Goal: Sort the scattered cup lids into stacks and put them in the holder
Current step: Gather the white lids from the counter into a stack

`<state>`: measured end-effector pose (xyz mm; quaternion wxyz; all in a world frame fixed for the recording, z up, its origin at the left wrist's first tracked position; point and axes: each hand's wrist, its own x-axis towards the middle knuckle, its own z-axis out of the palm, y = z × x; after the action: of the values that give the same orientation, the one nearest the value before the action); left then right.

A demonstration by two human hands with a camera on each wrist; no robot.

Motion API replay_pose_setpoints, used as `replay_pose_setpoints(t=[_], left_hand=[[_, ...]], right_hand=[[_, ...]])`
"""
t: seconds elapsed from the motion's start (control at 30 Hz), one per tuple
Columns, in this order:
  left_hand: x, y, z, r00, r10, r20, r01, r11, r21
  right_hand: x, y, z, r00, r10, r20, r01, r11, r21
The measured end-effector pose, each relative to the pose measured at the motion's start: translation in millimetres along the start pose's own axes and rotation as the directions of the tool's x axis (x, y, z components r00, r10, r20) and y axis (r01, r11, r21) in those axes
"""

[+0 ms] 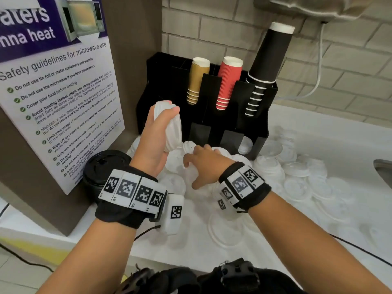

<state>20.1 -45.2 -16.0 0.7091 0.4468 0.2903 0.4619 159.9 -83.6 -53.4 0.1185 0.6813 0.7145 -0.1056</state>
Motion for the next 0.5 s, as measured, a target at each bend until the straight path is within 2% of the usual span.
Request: replay_pose_setpoints(t=[0.1,0.17,0.2,0.23,0.27,0.3,0.33,0.37,0.4,0.5], left_hand=[[0,-4,2,1.0,-0.02,0.0,0.02,1.0,-0.018],[0,-5,3,1.0,-0.026,-0.001,0.026,0.999,-0.033],[-1,-6,3,1.0,-0.026,0.001,0.026,0.999,-0.038],[-1,-7,4,1.0,-0.027,0.008,0.028,0.999,-0.036],[-2,-8,5,0.999,-0.032,0.02,0.032,0.999,-0.03],[-4,-10,7,0.999,-0.035,0.037,0.036,0.999,-0.028],[-5,-12,9,0.998,-0.038,0.056,0.04,0.999,-0.03],[-6,-13,12,0.996,-0.041,0.075,0.043,0.999,-0.029],[-7,-15,15,0.995,-0.042,0.092,0.044,0.999,-0.022],[-10,-19,24,0.985,-0.035,0.17,0.032,0.999,0.02]], right_hand=[[-12,15,-18,0.996,0.067,-0.066,-0.056,0.987,0.15],[-26,29,-26,0.969,0.135,-0.207,-0.046,0.922,0.384],[-34,34,-28,0.938,0.179,-0.298,0.007,0.848,0.53],[-42,37,-29,0.899,0.233,-0.371,0.091,0.73,0.677],[-50,36,-29,0.868,0.279,-0.411,0.195,0.571,0.798],[-56,32,-28,0.853,0.299,-0.427,0.293,0.403,0.867],[-60,27,-25,0.844,0.301,-0.444,0.369,0.276,0.888],[-63,23,-22,0.833,0.3,-0.465,0.42,0.207,0.884],[-64,18,-19,0.821,0.3,-0.486,0.45,0.184,0.874],[-64,7,-12,0.786,0.333,-0.521,0.479,0.204,0.854]])
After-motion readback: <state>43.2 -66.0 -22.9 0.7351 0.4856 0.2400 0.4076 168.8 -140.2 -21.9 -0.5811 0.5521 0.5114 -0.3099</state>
